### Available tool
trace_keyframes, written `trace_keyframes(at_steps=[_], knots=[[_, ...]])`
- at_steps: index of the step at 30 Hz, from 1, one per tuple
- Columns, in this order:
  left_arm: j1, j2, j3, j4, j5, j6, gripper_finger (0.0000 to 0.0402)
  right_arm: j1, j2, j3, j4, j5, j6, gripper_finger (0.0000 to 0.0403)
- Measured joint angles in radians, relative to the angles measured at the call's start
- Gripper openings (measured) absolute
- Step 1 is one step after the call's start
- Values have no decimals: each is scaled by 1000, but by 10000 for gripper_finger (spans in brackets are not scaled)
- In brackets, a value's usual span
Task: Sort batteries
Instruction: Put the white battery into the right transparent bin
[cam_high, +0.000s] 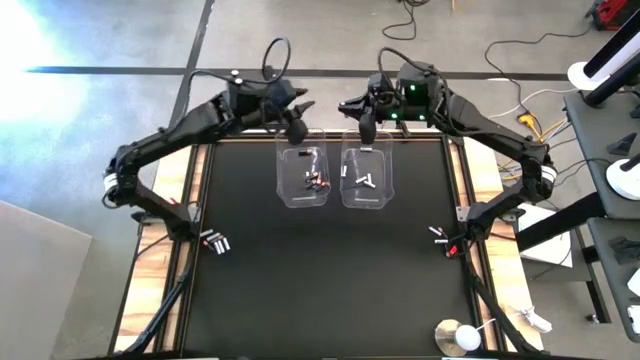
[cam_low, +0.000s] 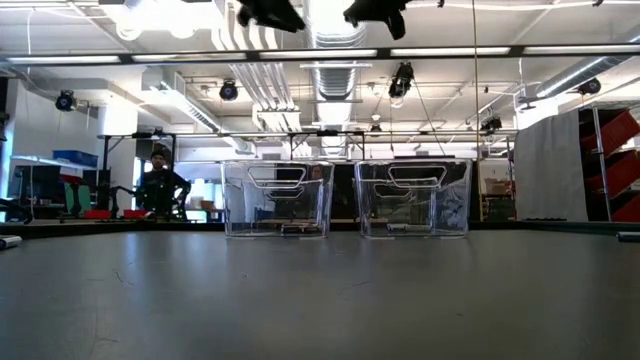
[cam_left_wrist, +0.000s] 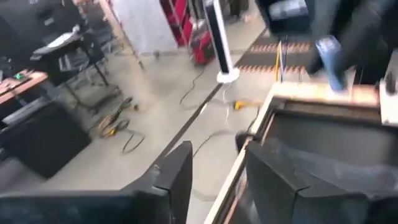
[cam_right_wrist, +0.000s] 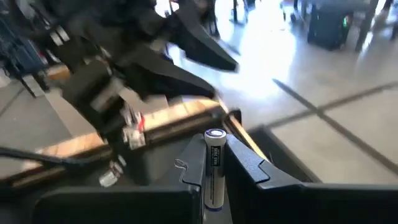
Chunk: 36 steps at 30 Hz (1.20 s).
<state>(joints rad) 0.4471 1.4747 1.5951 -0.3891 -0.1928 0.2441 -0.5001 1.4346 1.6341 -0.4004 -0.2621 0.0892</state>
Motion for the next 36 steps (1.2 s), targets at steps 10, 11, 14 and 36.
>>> trace_keyframes(at_steps=[10, 11, 14, 36], knots=[[34, -207, -8, -277, -33, -27, 146, -39, 157, 81, -612, 70, -64, 33], [34, -227, -9, -310, -33, -34, 146, -39, 176, 65, -640, 63, -68, 34], [34, -283, -21, -422, -33, -67, 146, -37, 237, 15, -648, 34, -64, 35], [17, -749, -453, -458, 115, -269, 146, -109, 580, -28, -502, 189, 262, 32]])
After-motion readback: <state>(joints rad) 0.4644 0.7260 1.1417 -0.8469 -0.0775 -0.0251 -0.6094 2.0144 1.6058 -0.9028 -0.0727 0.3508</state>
